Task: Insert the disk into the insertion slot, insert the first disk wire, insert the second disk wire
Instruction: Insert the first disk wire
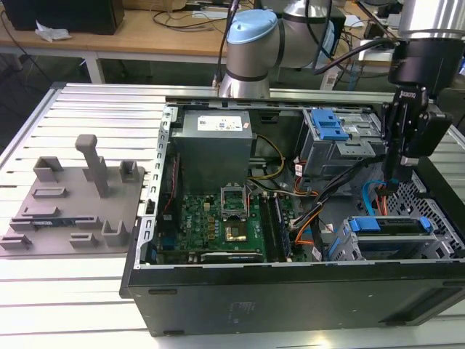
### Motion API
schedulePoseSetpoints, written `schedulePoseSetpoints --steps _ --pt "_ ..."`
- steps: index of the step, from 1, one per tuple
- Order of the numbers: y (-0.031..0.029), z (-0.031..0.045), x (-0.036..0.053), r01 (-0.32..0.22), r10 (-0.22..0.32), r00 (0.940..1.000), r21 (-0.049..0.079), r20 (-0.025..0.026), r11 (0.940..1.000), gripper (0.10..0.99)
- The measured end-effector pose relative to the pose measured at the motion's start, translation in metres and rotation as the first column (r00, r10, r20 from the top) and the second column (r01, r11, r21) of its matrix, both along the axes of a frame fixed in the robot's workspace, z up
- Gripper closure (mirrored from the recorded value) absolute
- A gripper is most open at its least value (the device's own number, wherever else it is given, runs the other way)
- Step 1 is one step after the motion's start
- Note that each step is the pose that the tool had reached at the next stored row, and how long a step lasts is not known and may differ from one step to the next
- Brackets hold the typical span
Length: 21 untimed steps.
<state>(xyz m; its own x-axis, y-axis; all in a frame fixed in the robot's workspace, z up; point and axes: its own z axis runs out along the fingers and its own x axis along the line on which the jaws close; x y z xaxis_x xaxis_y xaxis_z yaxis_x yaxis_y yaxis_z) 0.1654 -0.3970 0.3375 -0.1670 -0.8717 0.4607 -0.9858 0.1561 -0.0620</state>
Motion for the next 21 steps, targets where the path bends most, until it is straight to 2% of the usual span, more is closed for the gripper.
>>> schedulePoseSetpoints --steps 2,3,4,5,7,9,11,21 --pt "0.0042 -0.0011 -0.0004 0.0 0.0 1.0 -0.012 0.0002 0.9999 0.694" --pt "0.0071 -0.0016 -0.0005 0.0 0.0 1.0 -0.019 0.0002 0.9998 0.761" --pt "0.0075 -0.0017 -0.0005 0.0 0.0 1.0 -0.023 0.0001 0.9997 0.761" --pt "0.0078 -0.0018 -0.0005 0.0 0.0 1.0 -0.028 0.0002 0.9996 0.831" --pt "0.0089 -0.002 -0.0001 0.0 0.0 1.0 -0.039 -0.0001 0.9992 0.831" --pt "0.0127 -0.0044 0.0007 -0.002 0.002 1.0 -0.04 -0.0001 0.9992 0.831" --pt "0.0138 -0.0056 0.001 -0.003 0.003 1.0 -0.04 -0.0001 0.9992 0.831" --pt "0.0149 -0.0063 0.0022 -0.005 0.005 1.0 -0.04 -0.0001 0.9992 0.831"
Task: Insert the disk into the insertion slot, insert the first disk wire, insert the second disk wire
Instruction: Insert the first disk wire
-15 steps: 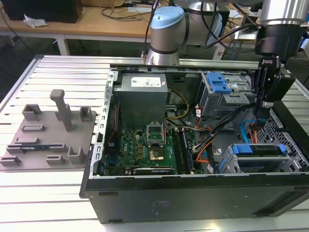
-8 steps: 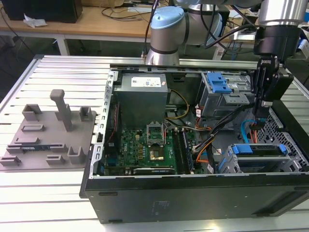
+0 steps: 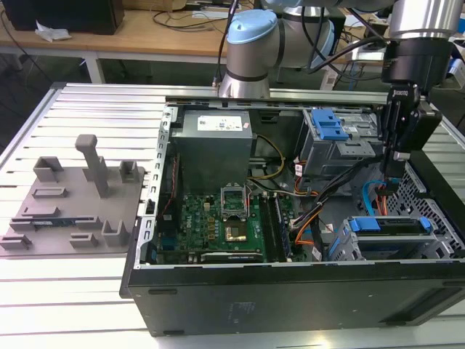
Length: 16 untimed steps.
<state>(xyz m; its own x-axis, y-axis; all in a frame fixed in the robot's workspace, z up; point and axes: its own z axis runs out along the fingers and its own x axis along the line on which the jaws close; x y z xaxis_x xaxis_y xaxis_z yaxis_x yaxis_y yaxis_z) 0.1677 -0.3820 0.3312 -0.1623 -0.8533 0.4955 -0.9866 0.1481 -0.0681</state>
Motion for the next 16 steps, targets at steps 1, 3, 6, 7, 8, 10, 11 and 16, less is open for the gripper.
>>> schedulePoseSetpoints --steps 1,3,6,7,8,10,11,16 --pt "0.0 0.0 0.0002 0.0 0.0 1.0 0.0 0.0 1.0 0.831" --pt "0.0001 0.0 0.0003 0.0 0.0 1.0 0.0 0.0 1.0 0.831" --pt "0.0014 -0.0002 0.0004 0.0 0.0 1.0 -0.002 0.0 1.0 0.831" --pt "0.0017 -0.0003 0.0004 0.0 0.0 1.0 -0.002 0.0 1.0 0.831" --pt "0.002 -0.0004 0.0003 0.0 0.0 1.0 -0.003 0.0 1.0 0.914" --pt "0.0021 -0.0004 0.0004 -0.001 0.001 1.0 -0.005 -0.0001 1.0 0.918" --pt "0.0021 -0.0004 0.0004 -0.001 0.001 1.0 -0.005 0.0 1.0 0.918" --pt "-0.0037 -0.0005 0.0003 -0.001 0.001 1.0 0.004 0.0 1.0 0.918"
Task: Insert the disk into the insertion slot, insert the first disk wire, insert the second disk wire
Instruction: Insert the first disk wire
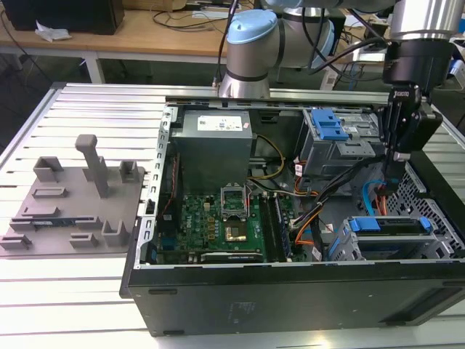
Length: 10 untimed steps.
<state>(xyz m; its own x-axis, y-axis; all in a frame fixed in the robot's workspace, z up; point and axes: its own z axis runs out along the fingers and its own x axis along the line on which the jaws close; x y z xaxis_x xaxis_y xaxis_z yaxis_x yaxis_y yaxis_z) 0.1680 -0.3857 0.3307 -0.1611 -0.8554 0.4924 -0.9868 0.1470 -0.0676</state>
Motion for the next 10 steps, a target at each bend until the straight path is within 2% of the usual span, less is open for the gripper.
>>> schedulePoseSetpoints --steps 1,2,3,5,7,9,10 --pt "-0.0027 0.0002 0.0 0.0 0.0 1.0 0.009 0.0 1.0 0.918" --pt "-0.0077 0.0017 0.0 0.0 0.0 1.0 0.025 0.0 0.9997 0.918" --pt "-0.0116 0.0062 0.0 0.0 0.0 1.0 0.044 0.0 0.999 0.918" --pt "-0.0152 0.0111 0.0 0.0 0.0 1.0 0.058 0.0 0.9983 0.918" --pt "-0.0227 0.0192 0.0 0.0 0.0 1.0 0.094 0.0 0.9956 0.918" --pt "-0.0258 0.0214 0.0 0.0 0.0 1.0 0.118 0.0 0.993 0.918" --pt "-0.028 0.0233 0.0 0.0 0.0 1.0 0.139 0.0 0.9903 0.918"
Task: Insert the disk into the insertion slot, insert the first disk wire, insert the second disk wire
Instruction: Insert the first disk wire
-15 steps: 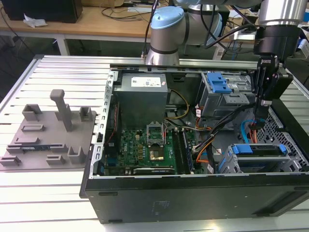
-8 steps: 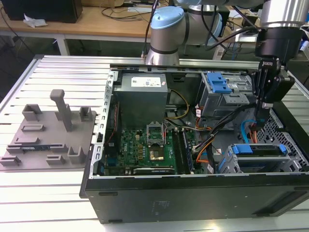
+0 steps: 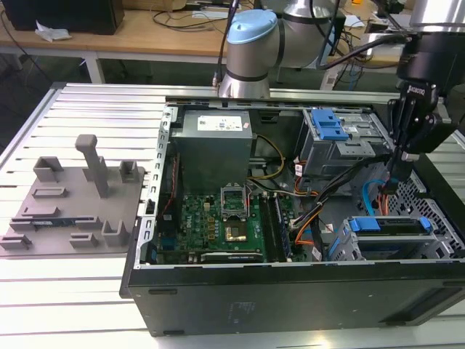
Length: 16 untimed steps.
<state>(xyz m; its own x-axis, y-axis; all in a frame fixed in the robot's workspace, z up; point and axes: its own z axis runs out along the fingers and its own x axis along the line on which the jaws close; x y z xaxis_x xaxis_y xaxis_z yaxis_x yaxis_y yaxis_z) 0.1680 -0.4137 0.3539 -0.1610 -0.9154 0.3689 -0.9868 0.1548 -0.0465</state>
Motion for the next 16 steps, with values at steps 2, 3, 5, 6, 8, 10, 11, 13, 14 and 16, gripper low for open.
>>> schedulePoseSetpoints --steps 2,3,5,6,8,10,11,13,14,16 --pt "-0.0031 0.003 0.0 0.0 0.0 1.0 0.045 0.0 0.999 0.918" --pt "-0.0041 0.0041 0.0 0.0 0.0 1.0 0.06 0.0 0.9982 0.918" --pt "-0.0063 0.0069 0.0 0.0 0.0 1.0 0.096 0.0 0.9954 0.918" --pt "-0.0078 0.0086 0.0 0.0 0.0 1.0 0.114 0.0 0.9935 0.918" --pt "-0.0124 0.0126 0.0 0.0 0.0 1.0 0.156 0.0 0.9878 0.918" --pt "-0.0206 0.0133 0.0 0.0 0.0 1.0 0.162 0.0 0.9867 0.918" --pt "-0.029 0.0132 0.0 0.0 0.0 1.0 0.162 0.0 0.9867 0.918" --pt "-0.0395 0.0132 0.0 0.0 0.0 1.0 0.163 0.0 0.9867 0.918" --pt "-0.0442 0.0132 0.0 0.0 0.0 1.0 0.163 0.0 0.9867 0.918" --pt "-0.0514 0.0132 0.0 -0.001 0.001 1.0 0.163 0.0 0.9866 0.918"
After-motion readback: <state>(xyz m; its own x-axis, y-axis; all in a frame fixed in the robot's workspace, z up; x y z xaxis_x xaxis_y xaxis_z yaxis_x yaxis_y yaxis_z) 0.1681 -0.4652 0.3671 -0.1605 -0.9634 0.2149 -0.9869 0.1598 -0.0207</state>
